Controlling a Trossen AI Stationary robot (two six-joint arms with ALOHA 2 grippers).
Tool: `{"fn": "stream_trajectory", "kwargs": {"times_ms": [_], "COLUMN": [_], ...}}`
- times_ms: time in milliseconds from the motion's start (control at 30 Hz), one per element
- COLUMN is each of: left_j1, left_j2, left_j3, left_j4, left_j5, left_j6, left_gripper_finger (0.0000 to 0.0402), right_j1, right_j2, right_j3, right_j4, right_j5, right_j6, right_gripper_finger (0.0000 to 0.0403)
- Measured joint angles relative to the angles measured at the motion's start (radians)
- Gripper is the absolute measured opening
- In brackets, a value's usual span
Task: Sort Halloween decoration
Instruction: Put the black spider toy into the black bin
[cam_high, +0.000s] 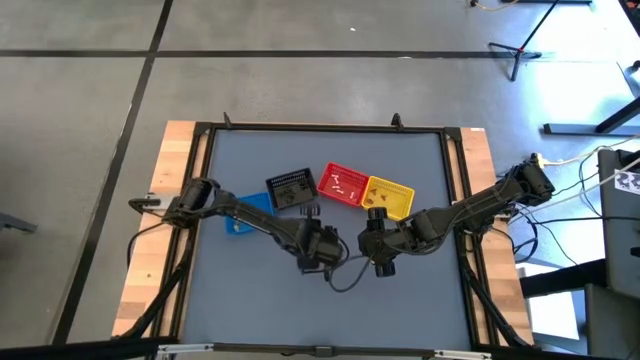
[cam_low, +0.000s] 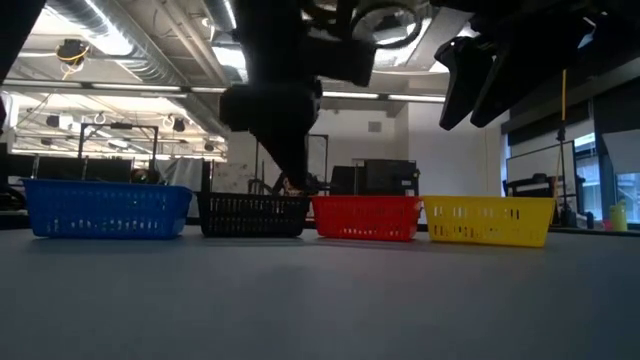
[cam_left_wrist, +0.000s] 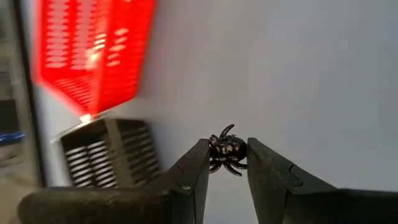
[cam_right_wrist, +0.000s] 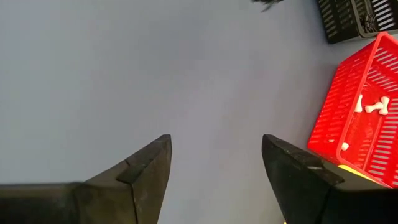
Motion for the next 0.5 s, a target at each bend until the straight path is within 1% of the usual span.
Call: {"fn": "stream_trajectory", "kwargs": {"times_ms": [133,333,400,500], "left_j1": [0.019,0.066,0.087,0.123], "left_j2": [0.000,0.000,0.000,0.000], "left_j3": [0.000,0.000,0.000,0.000], "left_j4": [-0.080,-0.180,-0.198,-0.213], "left_j5": [-0.097,-0.196,-0.215,-0.216], "left_j6": [0.000,0.000,0.001,0.001], "left_gripper_finger": [0.0085,0.0085,0.0085,0.0085], "right_j1": [0.000,0.000,0.000,0.000], "right_j2": [0.000,0.000,0.000,0.000], "right_j3": [0.000,0.000,0.000,0.000], "right_j4": [0.000,0.000,0.000,0.000], "right_j5": [0.000,0.000,0.000,0.000], "right_j6": [0.000,0.000,0.000,0.000], "right_gripper_finger": [0.0248,0.0248,0.0248,0.0248]}}
